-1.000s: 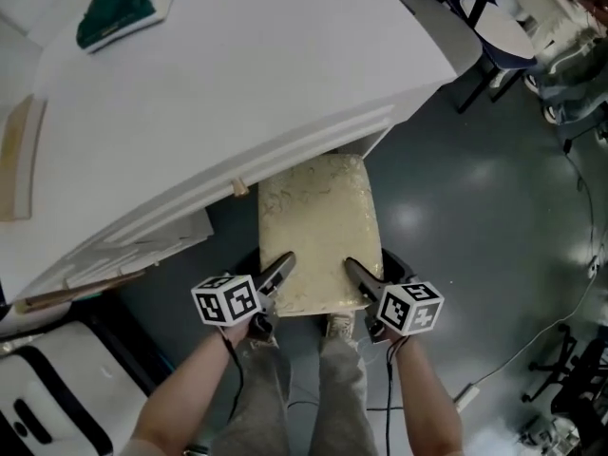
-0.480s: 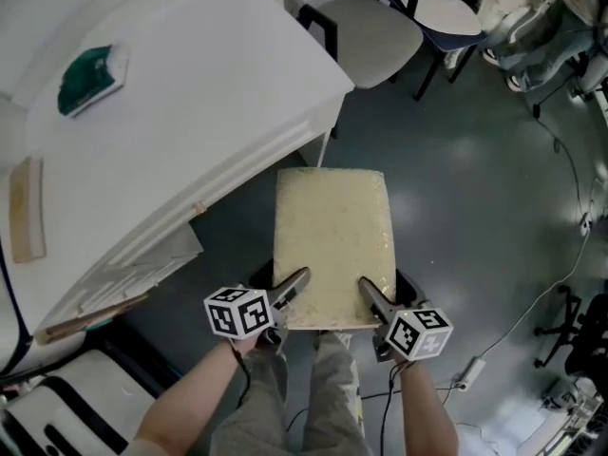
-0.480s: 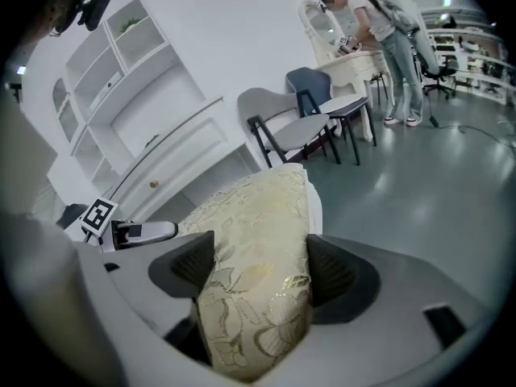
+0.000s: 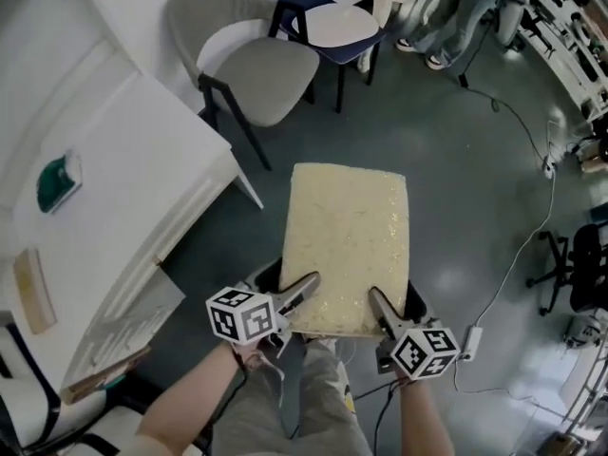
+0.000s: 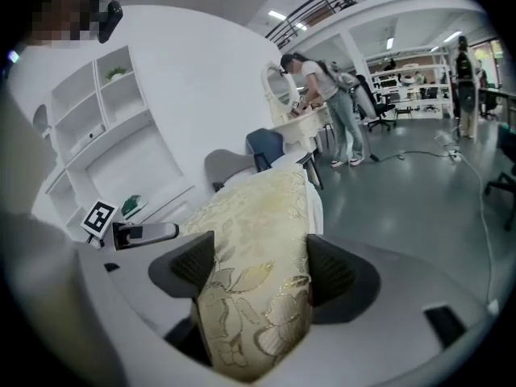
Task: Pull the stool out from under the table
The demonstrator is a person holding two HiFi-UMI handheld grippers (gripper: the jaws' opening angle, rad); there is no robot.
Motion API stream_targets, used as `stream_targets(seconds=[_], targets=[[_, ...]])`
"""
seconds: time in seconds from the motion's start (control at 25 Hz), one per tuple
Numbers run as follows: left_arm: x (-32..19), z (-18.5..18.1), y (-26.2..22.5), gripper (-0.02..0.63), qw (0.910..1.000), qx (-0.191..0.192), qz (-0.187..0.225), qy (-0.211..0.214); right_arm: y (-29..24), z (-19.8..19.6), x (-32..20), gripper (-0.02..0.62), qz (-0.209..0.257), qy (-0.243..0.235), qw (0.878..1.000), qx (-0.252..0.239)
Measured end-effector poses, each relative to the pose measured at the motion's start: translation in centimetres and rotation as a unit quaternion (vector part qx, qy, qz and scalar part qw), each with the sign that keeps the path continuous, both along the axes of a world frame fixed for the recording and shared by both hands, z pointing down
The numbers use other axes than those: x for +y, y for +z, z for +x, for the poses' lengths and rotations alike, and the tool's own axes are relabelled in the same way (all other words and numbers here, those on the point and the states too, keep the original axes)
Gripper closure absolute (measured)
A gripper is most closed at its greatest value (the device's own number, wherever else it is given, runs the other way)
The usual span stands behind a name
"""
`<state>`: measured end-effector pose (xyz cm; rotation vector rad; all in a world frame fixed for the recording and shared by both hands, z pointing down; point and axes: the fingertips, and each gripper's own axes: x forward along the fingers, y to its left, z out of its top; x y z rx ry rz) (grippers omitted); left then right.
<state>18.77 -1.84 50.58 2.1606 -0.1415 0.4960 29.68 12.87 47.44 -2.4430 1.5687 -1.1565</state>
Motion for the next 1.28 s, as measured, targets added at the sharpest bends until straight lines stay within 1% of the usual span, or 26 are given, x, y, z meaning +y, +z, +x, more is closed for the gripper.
stream_targets(seconds=[0.12,0.24,0.44,0.64,0.8,0.92,1.08,1.28], targets=[[1.7,3.8,-2.2,0.221,0.9987,0.016,0.013,0.047,-2.2,2.3,2.8,0.221,0.014,0.048,0.999,0.015],[3.6,7.3,-3.3,0.221,0.9955,0.028,0.021,0.088,-3.1,4.4,5.5,0.221,0.023,0.089,0.995,0.026],[6.3,12.6,-2.0,0.221,0.9890,0.036,0.024,0.141,-1.6,7.9,9.0,0.221,0.030,0.142,0.989,0.030],[8.6,16.7,1.9,0.221,0.9820,0.028,0.023,0.185,2.6,10.6,11.9,0.222,0.036,0.185,0.982,0.016],[10.1,19.6,6.3,0.221,0.9779,0.011,0.023,0.208,7.1,12.9,13.5,0.222,0.029,0.205,0.978,0.005],[11.0,21.1,10.1,0.221,0.9759,-0.004,0.020,0.217,11.0,14.1,14.4,0.222,0.022,0.213,0.977,-0.007],[11.7,22.0,14.8,0.221,0.9752,-0.015,0.010,0.220,15.7,15.0,15.2,0.224,0.023,0.216,0.976,-0.023],[12.0,21.5,20.4,0.221,0.9753,-0.023,0.000,0.220,21.0,14.6,15.5,0.229,0.016,0.215,0.976,-0.031]])
